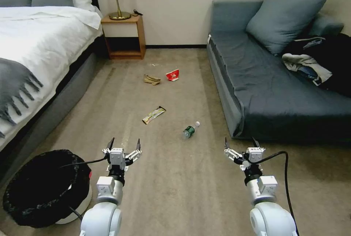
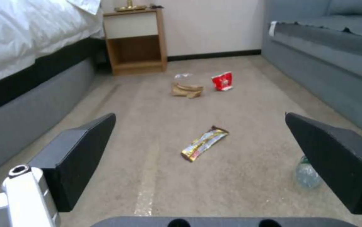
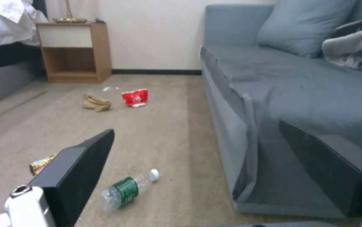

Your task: Pick up the trash bin, then pick up the garbage on the floor and place it into the trash bin.

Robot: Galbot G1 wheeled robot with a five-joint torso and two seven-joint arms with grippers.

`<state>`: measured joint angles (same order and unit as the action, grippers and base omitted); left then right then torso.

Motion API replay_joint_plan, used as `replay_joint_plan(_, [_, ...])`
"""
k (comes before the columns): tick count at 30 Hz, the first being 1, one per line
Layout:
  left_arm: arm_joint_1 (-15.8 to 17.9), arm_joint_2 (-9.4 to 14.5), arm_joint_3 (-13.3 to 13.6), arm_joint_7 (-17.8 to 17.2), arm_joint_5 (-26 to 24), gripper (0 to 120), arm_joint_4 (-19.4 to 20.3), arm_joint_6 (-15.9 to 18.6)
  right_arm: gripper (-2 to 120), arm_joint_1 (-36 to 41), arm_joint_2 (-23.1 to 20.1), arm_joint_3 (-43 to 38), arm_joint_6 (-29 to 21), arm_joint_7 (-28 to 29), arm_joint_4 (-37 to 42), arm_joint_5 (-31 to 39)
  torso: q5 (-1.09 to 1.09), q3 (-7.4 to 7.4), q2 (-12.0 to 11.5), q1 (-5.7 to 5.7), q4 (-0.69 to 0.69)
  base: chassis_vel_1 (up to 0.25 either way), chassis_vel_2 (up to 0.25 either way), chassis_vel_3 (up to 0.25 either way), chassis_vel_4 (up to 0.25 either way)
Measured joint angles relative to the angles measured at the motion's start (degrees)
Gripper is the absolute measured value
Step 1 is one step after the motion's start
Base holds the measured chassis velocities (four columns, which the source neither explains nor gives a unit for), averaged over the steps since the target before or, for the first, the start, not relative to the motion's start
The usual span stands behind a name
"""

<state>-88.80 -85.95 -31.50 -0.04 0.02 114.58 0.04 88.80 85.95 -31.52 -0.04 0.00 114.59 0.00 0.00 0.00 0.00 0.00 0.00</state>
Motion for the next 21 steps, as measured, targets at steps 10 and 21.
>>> replay_joint_plan(10, [0.00,0.00,0.00,0.04,-0.02,100,0.01,-0.04,100,0.00,0.00,0.00,0.03,0.00,0.00,0.00,0.00,0.00,0.00,0.00,0.00,0.000,0.000,0.000,0.000])
replay_joint_plan(21, [0.00,0.00,-0.01,0.05,-0.02,100,0.01,-0.04,100,0.00,0.00,0.00,0.04,0.00,0.00,0.00,0.00,0.00,0.00,0.00,0.00,0.000,0.000,0.000,0.000])
